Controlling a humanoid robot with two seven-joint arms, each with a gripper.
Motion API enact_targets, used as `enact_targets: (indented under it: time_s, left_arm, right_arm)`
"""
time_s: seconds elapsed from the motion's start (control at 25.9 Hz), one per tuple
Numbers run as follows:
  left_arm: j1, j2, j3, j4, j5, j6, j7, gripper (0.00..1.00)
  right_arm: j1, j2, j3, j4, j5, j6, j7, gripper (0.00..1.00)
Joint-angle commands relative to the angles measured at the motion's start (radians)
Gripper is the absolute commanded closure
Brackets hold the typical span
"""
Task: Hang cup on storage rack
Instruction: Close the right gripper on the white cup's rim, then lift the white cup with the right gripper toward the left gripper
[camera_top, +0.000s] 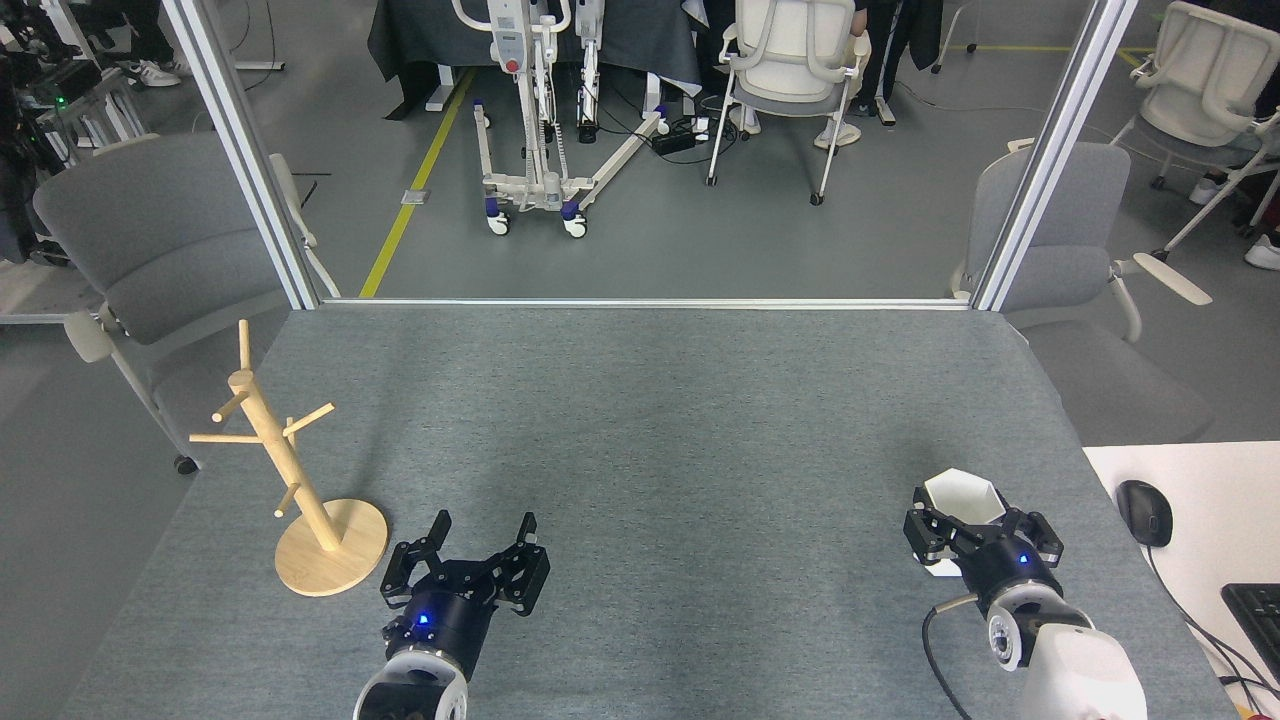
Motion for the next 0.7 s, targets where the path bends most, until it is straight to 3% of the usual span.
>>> enact_targets:
  time_s: [0.0,0.19,0.31,0.66]
  left_arm:
    - [0.0,0.0,0.0,0.0,0.0,0.0,-0.001,0.01]
    - [0.0,0.0,0.001,0.003,0.0,0.0,0.0,0.01]
    - [0.0,0.0,0.001,0.003,0.0,0.0,0.0,0.01]
    - [0.0,0.0,0.003,0.003,0.0,0.0,-0.001,0.01]
  right_arm:
    - [-0.001,-0.001,0.001,0.001,0.001,0.0,-0.002,0.11]
    - [0.001,-0.004,0.001,0.001,0.004,-0.003,-0.002,0.24]
    - [0.002,-0.005,0.001,0.0,0.004,-0.009,-0.004,0.55]
    - [-0.016,-0.021,-0.011,-0.059,-0.008,-0.023,0.016,0.6]
